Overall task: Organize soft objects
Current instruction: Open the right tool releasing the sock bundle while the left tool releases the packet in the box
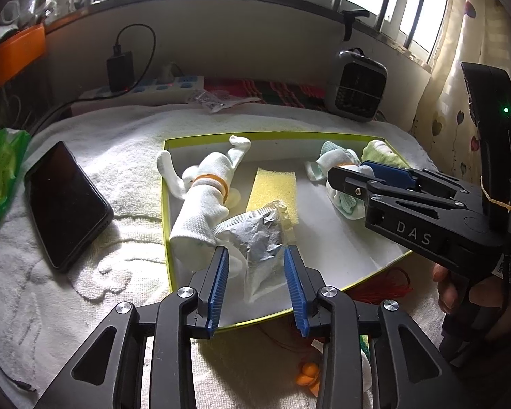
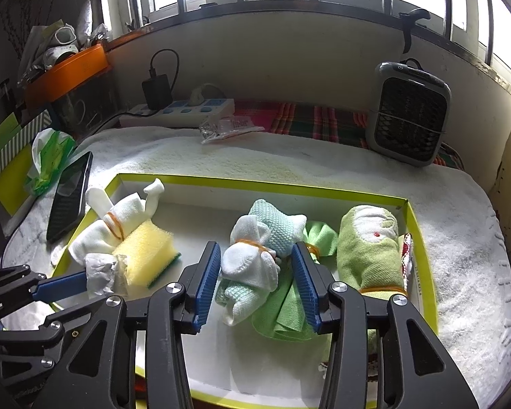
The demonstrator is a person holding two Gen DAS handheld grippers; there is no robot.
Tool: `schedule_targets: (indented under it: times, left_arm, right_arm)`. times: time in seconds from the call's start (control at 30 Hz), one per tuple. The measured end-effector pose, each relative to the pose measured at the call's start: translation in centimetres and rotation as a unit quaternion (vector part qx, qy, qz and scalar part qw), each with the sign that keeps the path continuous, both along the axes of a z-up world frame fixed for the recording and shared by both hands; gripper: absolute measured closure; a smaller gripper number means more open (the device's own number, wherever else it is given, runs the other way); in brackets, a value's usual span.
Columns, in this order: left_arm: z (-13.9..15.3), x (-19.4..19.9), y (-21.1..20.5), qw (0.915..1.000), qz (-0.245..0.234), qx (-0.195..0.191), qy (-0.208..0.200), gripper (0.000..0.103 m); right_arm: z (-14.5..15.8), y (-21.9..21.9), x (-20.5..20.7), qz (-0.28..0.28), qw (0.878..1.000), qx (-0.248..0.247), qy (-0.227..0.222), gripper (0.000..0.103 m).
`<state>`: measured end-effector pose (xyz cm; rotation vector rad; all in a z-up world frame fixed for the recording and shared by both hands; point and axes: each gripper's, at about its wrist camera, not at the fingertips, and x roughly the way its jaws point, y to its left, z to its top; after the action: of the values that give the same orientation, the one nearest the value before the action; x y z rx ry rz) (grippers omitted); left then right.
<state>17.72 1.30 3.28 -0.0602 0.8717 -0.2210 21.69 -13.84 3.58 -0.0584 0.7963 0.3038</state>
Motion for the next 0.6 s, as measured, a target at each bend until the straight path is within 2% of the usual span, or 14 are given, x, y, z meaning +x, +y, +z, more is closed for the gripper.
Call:
schedule_targets:
  times: [0.6]
  left_arm:
    - [0.28,-0.58,0.32,1.0,0.005,0.0,-0.003,0.066]
  right_arm:
    - [0.18,0.15,-0.76,-0.003,1.0,0.001,-0.003,0.052]
